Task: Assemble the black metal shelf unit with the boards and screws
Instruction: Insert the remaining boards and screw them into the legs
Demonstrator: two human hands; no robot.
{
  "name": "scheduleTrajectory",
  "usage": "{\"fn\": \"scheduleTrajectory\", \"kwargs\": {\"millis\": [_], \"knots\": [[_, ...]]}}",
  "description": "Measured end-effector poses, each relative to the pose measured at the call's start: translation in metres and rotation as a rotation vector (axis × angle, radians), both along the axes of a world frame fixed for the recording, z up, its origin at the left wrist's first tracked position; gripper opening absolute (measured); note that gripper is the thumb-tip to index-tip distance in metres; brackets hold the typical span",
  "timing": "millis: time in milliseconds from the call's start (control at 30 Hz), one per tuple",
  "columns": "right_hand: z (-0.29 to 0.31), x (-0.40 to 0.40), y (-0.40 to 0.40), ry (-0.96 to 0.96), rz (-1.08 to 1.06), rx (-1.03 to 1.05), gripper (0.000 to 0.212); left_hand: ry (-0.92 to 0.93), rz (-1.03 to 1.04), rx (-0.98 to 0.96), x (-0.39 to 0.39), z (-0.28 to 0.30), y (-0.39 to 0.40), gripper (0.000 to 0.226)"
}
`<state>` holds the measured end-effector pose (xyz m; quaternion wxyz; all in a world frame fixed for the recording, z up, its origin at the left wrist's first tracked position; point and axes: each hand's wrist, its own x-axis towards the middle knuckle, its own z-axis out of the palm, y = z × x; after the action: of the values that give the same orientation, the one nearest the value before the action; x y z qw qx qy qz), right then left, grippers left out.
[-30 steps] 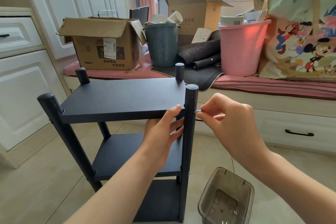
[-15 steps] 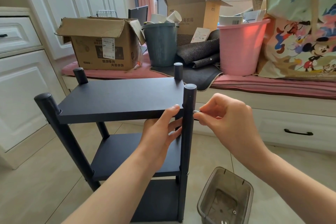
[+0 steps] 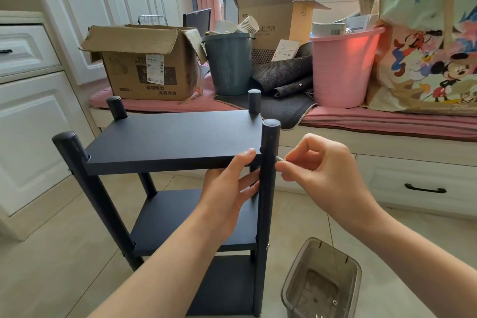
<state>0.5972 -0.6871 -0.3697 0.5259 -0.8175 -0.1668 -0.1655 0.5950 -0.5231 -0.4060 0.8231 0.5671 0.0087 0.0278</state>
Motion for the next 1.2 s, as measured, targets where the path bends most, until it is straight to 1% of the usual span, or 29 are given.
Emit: {"fn": "scheduleTrajectory", "kwargs": {"millis": [100, 300, 400, 533, 633, 700, 767, 933, 1067, 1200], "knots": [[0.0019, -0.0002, -0.0017, 0.026, 0.007, 0.02, 0.019, 0.009, -0.011, 0.0, -0.0012, 0.0002, -0.0002, 0.02], [0.003, -0.0027, 0.0013, -0.038, -0.038, -0.069, 0.02, 0.036, 0.006, -0.007, -0.0019, 0.0018, -0.0018, 0.02], [0.0045, -0.0029, 0.0008, 0.01, -0.018, -0.027, 0.02, 0.054, 0.039, -0.018, -0.0021, 0.002, -0.0041, 0.025], [0.006, -0.0038, 0.0022, 0.04, 0.011, 0.005, 0.02, 0.059, 0.057, -0.021, -0.0032, 0.0033, -0.0053, 0.039], [0.0066, -0.0021, 0.0004, 0.114, 0.026, 0.061, 0.017, 0.061, 0.051, -0.028, -0.0034, 0.0032, -0.0044, 0.041], [0.007, -0.0015, -0.0002, 0.123, 0.028, 0.071, 0.016, 0.056, 0.046, -0.025, -0.0032, 0.0027, -0.0039, 0.039], [0.0059, -0.0018, 0.0009, 0.074, 0.01, 0.039, 0.019, 0.048, 0.04, -0.018, -0.0027, 0.0021, -0.0032, 0.036], [0.0021, -0.0012, 0.004, -0.119, -0.08, -0.139, 0.028, 0.05, 0.05, -0.021, -0.0015, 0.001, -0.0041, 0.022], [0.0004, -0.0011, 0.0053, -0.184, -0.103, -0.18, 0.026, 0.057, 0.059, -0.023, -0.0015, 0.001, -0.0042, 0.02], [0.0005, -0.0012, 0.0054, -0.195, -0.115, -0.188, 0.024, 0.062, 0.06, -0.02, -0.001, 0.001, -0.0038, 0.022]]}}
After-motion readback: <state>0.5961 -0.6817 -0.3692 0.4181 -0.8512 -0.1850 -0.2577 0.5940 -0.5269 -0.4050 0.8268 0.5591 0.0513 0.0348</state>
